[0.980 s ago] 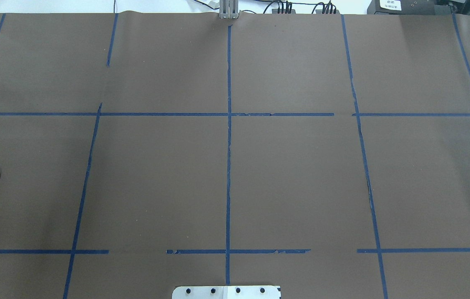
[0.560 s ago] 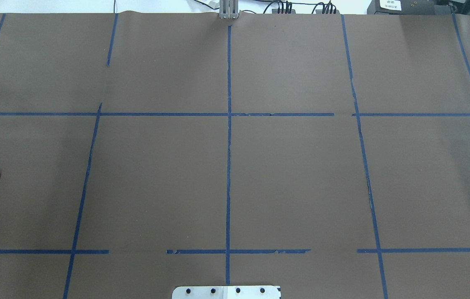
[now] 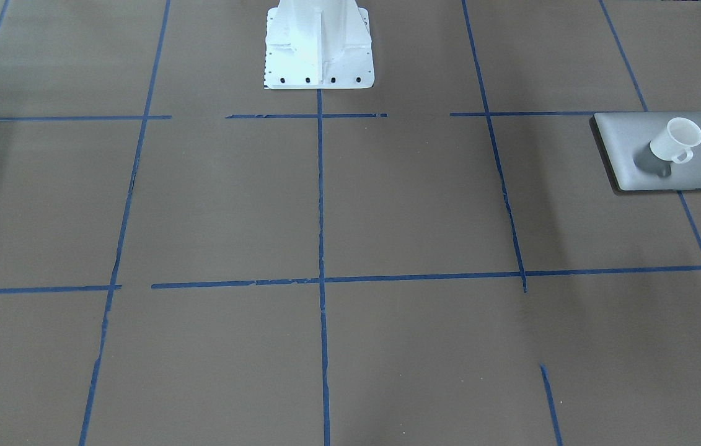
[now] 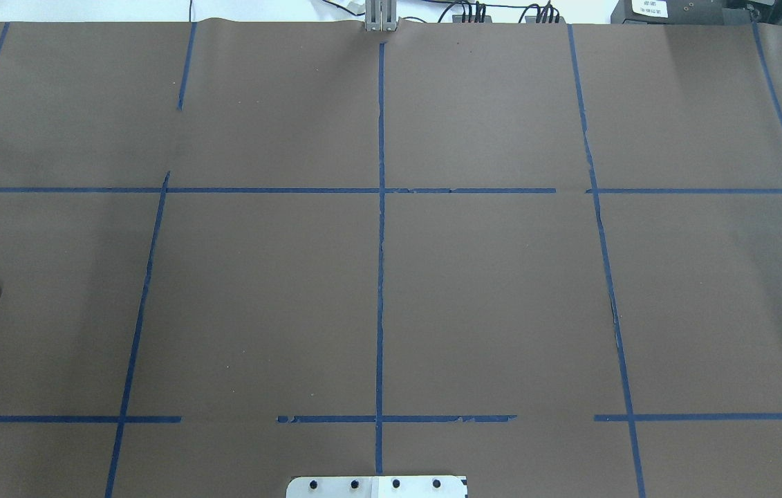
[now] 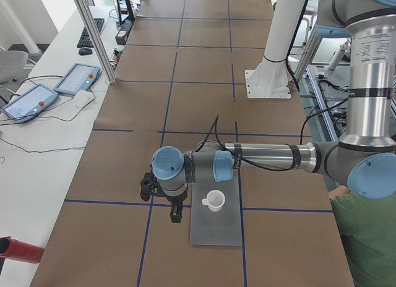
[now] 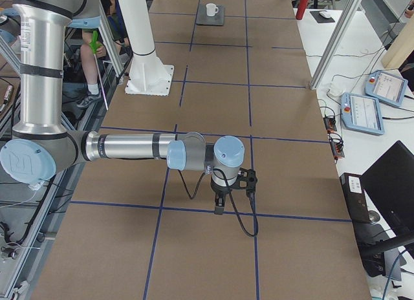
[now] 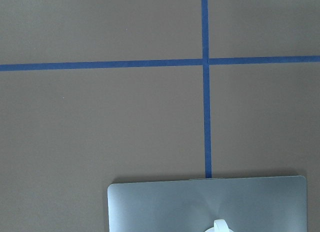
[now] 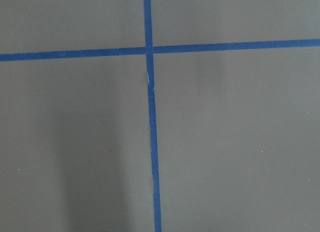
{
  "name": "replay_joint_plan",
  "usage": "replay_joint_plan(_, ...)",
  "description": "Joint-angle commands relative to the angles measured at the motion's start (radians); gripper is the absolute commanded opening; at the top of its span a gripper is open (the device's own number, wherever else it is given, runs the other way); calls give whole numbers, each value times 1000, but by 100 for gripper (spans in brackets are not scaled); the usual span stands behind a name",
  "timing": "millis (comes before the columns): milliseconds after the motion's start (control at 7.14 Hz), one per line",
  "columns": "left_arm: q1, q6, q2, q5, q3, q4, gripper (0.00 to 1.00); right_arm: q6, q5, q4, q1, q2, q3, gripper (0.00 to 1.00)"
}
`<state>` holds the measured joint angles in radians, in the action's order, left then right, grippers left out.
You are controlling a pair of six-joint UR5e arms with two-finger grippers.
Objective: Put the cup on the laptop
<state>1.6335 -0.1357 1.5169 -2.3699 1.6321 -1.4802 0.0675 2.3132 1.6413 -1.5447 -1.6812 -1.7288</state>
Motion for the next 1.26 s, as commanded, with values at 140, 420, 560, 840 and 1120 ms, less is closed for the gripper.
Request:
replay_joint_plan(140, 0, -2, 0, -2, 12, 0, 100, 0, 0, 0, 0, 0, 0, 100)
replay_joint_plan(420, 0, -2, 8, 0, 14, 1, 100, 0, 0, 0, 0, 0, 0, 100)
replay_joint_plan(560, 0, -4, 8, -2, 14, 0, 100, 0, 0, 0, 0, 0, 0, 100)
replay_joint_plan(840, 2, -5, 9, -2, 15, 0, 100, 0, 0, 0, 0, 0, 0, 100)
replay_joint_plan(1120, 3, -5, 13, -2, 15, 0, 100, 0, 0, 0, 0, 0, 0, 100)
